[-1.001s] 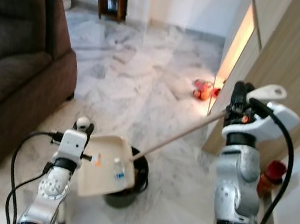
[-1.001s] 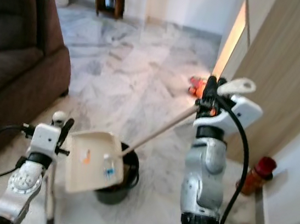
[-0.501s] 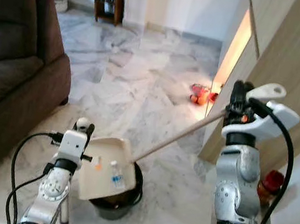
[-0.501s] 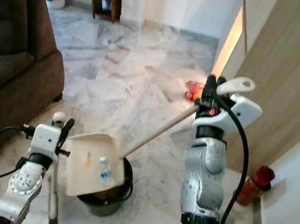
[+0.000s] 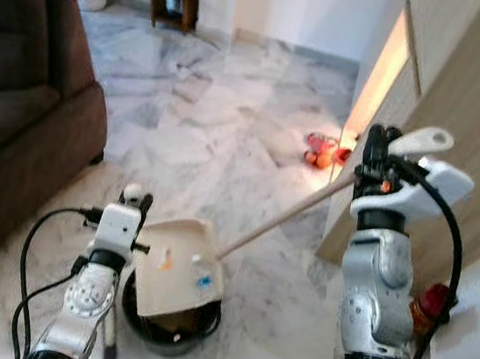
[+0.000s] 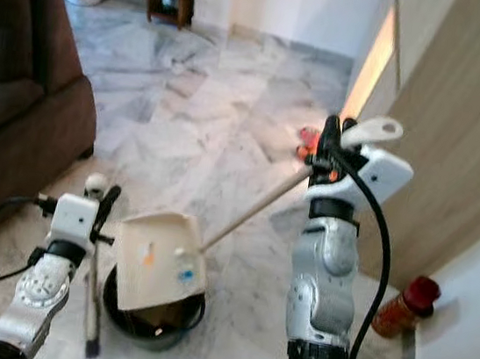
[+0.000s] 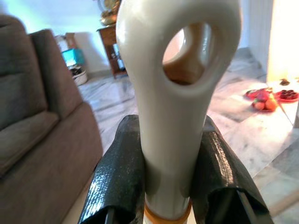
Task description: Sweep floor
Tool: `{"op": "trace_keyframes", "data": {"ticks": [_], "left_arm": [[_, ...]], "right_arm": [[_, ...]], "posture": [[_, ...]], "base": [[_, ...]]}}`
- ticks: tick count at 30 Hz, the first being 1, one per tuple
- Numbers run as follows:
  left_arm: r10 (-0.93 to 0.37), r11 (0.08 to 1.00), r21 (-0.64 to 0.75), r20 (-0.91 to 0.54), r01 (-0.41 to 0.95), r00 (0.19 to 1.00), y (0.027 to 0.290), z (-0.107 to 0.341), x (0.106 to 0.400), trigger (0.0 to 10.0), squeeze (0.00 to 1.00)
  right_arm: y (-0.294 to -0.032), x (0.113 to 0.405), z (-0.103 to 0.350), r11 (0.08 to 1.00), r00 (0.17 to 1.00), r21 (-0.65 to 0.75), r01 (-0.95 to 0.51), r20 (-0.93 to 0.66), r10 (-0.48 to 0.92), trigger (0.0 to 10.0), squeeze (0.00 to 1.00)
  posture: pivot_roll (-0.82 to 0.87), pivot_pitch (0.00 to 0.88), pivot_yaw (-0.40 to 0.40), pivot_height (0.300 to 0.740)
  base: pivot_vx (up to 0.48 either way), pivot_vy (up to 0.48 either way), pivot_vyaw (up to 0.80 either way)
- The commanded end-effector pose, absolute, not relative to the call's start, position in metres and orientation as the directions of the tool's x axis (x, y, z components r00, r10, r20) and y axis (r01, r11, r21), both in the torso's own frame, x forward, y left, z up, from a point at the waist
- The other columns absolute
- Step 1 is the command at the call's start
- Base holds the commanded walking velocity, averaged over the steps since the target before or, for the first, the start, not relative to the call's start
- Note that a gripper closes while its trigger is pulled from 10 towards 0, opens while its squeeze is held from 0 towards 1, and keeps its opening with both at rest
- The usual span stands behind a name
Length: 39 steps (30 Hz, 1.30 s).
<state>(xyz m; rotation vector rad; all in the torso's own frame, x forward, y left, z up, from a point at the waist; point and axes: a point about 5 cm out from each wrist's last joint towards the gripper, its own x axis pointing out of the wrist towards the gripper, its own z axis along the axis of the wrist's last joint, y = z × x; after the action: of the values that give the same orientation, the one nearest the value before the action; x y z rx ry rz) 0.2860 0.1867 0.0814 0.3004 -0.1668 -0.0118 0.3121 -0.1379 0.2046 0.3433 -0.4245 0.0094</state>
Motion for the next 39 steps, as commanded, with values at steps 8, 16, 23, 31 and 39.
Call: {"op": "trace_keyframes", "data": {"ticks": [8,16,23,31,39], "left_arm": [[-0.050,0.946,0.323,0.203,-0.019,0.978,0.189,0.090,0.288,10.0,0.00],[-0.054,0.947,0.322,0.202,-0.014,0.978,0.189,0.090,0.288,10.0,0.00],[-0.056,0.947,0.321,0.203,-0.012,0.978,0.188,0.089,0.288,10.0,0.00],[-0.052,0.947,0.320,0.202,-0.016,0.978,0.189,0.089,0.287,10.0,0.00],[-0.053,0.947,0.320,0.202,-0.015,0.978,0.189,0.089,0.287,10.0,0.00]], "right_arm": [[-0.129,0.303,0.234,0.955,0.830,0.267,-0.128,0.556,-0.044,10.0,0.00],[-0.122,0.299,0.240,0.964,0.802,0.230,-0.135,0.597,-0.030,10.0,0.00],[-0.104,0.292,0.239,0.976,0.775,0.129,-0.173,0.630,0.054,10.0,0.00],[-0.080,0.283,0.231,0.973,0.765,0.064,-0.222,0.630,0.134,10.0,0.00],[-0.076,0.279,0.231,0.978,0.751,0.034,-0.206,0.646,0.136,10.0,0.00]], "posture": [[0.07,0.000,-0.033,0.740],[0.06,0.000,-0.031,0.740],[0.06,0.000,-0.032,0.740],[0.07,0.000,-0.035,0.740],[0.07,0.000,-0.035,0.740]], "base": [[0.000,0.000,0.00],[0.000,0.000,0.00],[0.000,0.000,0.00],[0.000,0.000,0.00],[0.000,0.000,0.00]]}}
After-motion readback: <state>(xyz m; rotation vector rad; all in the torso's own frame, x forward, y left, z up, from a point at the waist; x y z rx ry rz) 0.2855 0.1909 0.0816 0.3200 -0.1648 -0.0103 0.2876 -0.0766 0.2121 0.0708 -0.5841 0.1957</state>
